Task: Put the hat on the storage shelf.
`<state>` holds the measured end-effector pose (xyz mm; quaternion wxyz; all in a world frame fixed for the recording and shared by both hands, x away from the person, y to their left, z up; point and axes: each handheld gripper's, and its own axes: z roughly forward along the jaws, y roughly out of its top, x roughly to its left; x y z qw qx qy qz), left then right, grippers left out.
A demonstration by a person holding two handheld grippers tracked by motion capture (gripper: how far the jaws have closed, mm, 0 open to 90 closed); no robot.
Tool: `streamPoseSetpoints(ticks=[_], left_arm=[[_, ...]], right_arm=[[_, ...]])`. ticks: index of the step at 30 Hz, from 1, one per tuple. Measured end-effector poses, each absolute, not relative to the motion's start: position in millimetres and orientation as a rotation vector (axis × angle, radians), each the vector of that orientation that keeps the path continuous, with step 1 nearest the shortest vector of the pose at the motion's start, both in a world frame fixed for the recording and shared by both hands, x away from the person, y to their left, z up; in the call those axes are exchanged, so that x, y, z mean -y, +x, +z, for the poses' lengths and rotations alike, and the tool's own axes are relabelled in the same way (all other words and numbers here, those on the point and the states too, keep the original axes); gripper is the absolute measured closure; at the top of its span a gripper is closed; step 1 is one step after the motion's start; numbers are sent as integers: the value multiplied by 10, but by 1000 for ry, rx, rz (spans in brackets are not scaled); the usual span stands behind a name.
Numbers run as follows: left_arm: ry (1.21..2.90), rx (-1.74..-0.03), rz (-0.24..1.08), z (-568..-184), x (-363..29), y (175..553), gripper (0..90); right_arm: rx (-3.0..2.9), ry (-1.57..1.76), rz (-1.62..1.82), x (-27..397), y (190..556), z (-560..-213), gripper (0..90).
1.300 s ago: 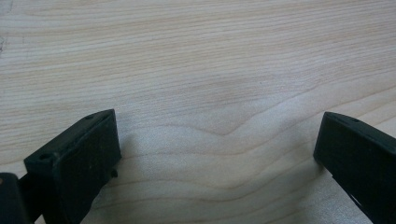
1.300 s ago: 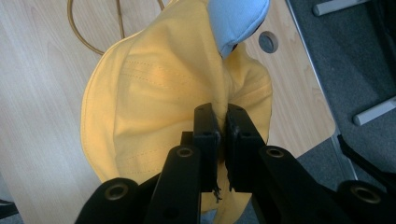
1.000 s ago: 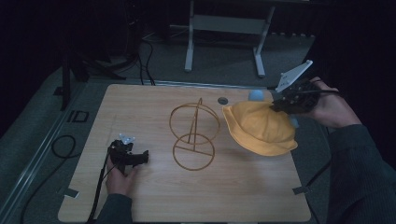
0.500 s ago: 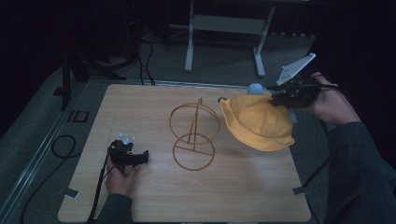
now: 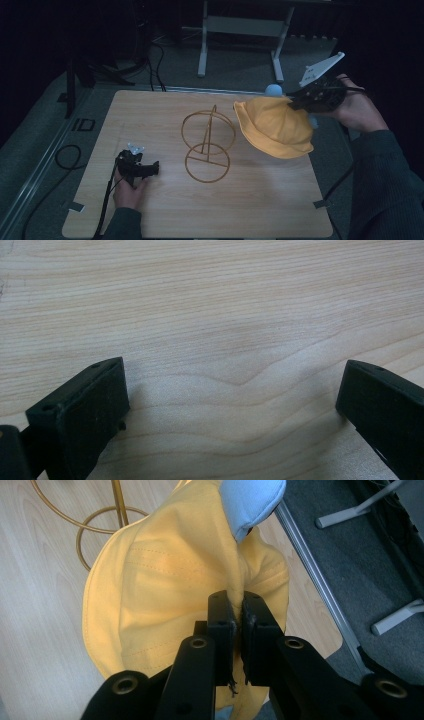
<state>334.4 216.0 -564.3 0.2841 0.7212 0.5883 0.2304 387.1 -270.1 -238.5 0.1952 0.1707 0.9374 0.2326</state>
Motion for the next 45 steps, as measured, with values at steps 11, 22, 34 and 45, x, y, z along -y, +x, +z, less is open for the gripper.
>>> streamPoseSetpoints(ticks=[11, 22, 34, 45], left_arm=[[1930, -1574, 617, -5643, -2160, 3344, 4], [1931, -1574, 616, -5642, -2160, 3344, 4], [1931, -1574, 616, -5642, -2160, 3344, 4], [1930, -1574, 617, -5643, -2160, 3344, 4]], right_arm=[[-2631, 460, 695, 2669, 3854, -2377, 844], [-2618, 431, 762, 2630, 3819, -2314, 845], [-2616, 392, 802, 2540, 3788, -2240, 847], [-2609, 365, 819, 2441, 3780, -2186, 848]])
